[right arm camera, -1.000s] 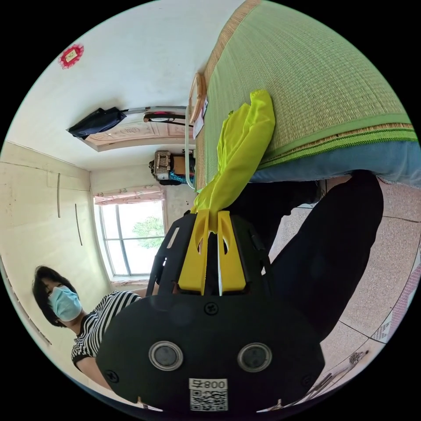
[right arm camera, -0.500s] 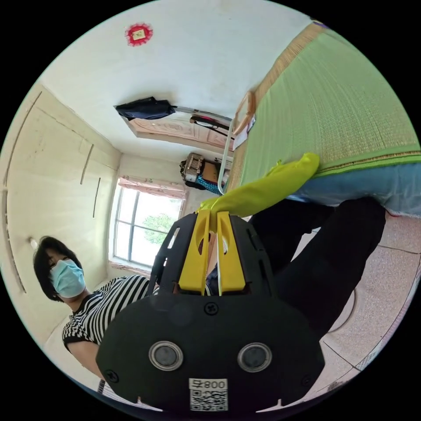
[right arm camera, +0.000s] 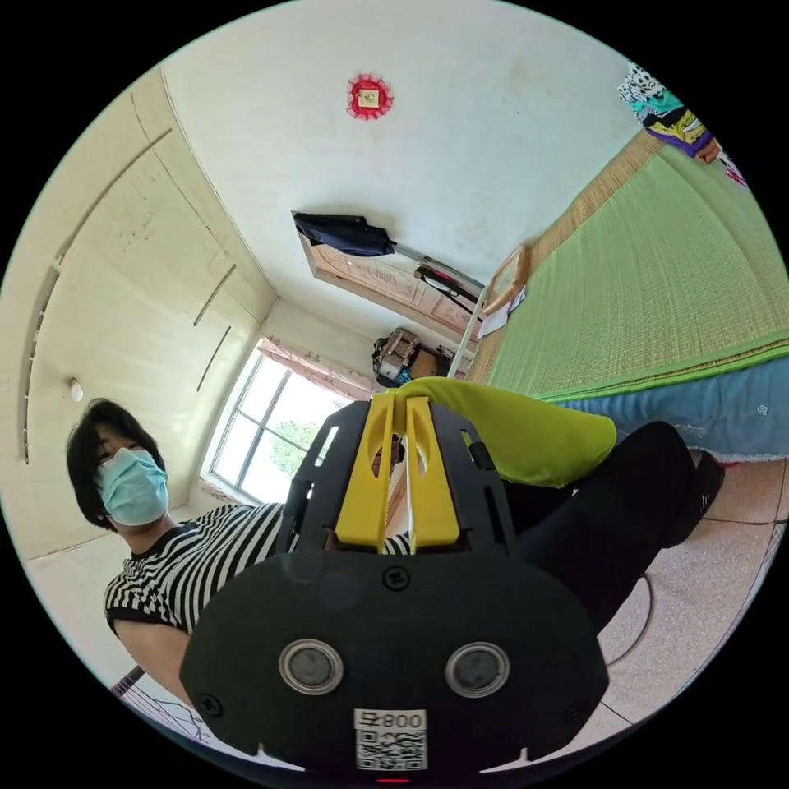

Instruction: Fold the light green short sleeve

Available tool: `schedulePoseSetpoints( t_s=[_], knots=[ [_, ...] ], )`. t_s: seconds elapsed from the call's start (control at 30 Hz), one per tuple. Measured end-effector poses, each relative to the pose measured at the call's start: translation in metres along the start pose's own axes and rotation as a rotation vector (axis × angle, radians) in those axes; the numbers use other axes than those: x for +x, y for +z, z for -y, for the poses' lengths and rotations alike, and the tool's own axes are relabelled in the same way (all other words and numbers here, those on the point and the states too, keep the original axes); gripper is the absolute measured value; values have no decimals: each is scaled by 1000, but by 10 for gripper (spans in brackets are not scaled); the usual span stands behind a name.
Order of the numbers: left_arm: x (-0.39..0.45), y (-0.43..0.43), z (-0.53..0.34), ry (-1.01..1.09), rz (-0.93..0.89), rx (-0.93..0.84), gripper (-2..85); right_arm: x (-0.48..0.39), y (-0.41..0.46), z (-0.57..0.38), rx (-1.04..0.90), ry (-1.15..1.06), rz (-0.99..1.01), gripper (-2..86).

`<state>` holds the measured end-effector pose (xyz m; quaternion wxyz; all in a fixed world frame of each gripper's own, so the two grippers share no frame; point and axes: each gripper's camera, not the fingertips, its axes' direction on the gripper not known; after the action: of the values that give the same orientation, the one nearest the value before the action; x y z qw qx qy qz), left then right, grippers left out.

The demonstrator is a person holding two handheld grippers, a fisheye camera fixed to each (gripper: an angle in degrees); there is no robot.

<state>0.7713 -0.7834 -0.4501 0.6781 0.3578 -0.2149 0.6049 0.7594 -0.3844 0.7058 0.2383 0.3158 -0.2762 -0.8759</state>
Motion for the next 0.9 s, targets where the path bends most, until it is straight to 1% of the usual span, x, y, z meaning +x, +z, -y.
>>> schedulePoseSetpoints(
  t_s=[0.33, 0.53, 0.73, 0.83, 0.9],
  knots=[
    [62, 97, 81, -10, -10, -107, 25, 30, -91, -5, 110, -24, 20, 20],
    [88, 166, 145, -50, 12, -161, 24, 63, -144, 18, 162, -22, 16, 20],
    [100, 257, 237, -94, 37, -208, 24, 118, -202, 81, 212, 11, -9, 20],
    [101, 310, 297, -100, 38, -227, 25, 153, -231, 136, 227, 23, -30, 20],
    [99, 344, 338, -98, 30, -235, 24, 182, -251, 191, 228, 22, -74, 20]
  ],
)
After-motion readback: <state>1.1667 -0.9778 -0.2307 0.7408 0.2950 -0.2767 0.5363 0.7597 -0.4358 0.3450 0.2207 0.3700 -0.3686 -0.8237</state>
